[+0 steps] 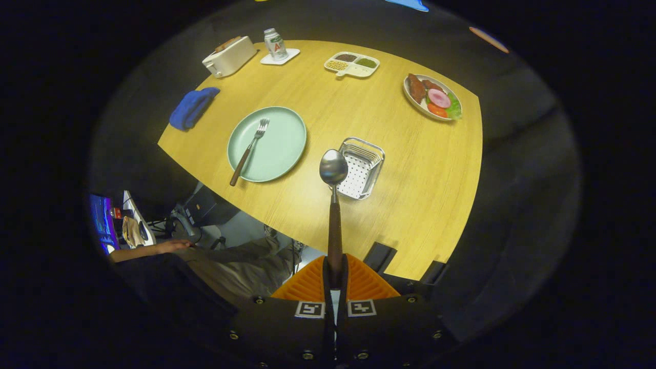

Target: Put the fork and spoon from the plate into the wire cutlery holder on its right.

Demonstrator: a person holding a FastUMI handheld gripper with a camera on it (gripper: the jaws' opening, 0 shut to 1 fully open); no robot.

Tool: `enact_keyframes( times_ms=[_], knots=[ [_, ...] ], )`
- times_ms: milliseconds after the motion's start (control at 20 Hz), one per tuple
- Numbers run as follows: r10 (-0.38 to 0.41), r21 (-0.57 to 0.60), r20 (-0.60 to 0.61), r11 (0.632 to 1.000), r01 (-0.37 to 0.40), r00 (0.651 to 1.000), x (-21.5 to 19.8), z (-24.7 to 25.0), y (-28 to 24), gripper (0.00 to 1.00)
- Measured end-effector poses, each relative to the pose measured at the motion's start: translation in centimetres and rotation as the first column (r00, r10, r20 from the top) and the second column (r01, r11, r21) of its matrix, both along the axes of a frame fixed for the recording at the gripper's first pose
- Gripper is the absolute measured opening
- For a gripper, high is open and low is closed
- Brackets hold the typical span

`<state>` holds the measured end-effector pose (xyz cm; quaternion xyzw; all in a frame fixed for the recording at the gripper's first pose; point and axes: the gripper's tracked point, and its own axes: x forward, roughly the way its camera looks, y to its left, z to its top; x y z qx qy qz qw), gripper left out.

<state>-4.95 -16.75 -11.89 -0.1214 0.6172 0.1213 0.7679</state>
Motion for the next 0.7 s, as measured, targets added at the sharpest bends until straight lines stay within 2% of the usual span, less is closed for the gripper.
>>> enact_keyframes(
  times_ms=[350,700],
  knots=[
    [-0.044,-0.005,-0.087,0.999,0.043,0.995,1.9,-2.6,-1.1,0.02],
    [-0.029,-0.028,-0.159,0.999,0.025,0.987,4.3,-5.2,-0.4,0.02]
  ],
)
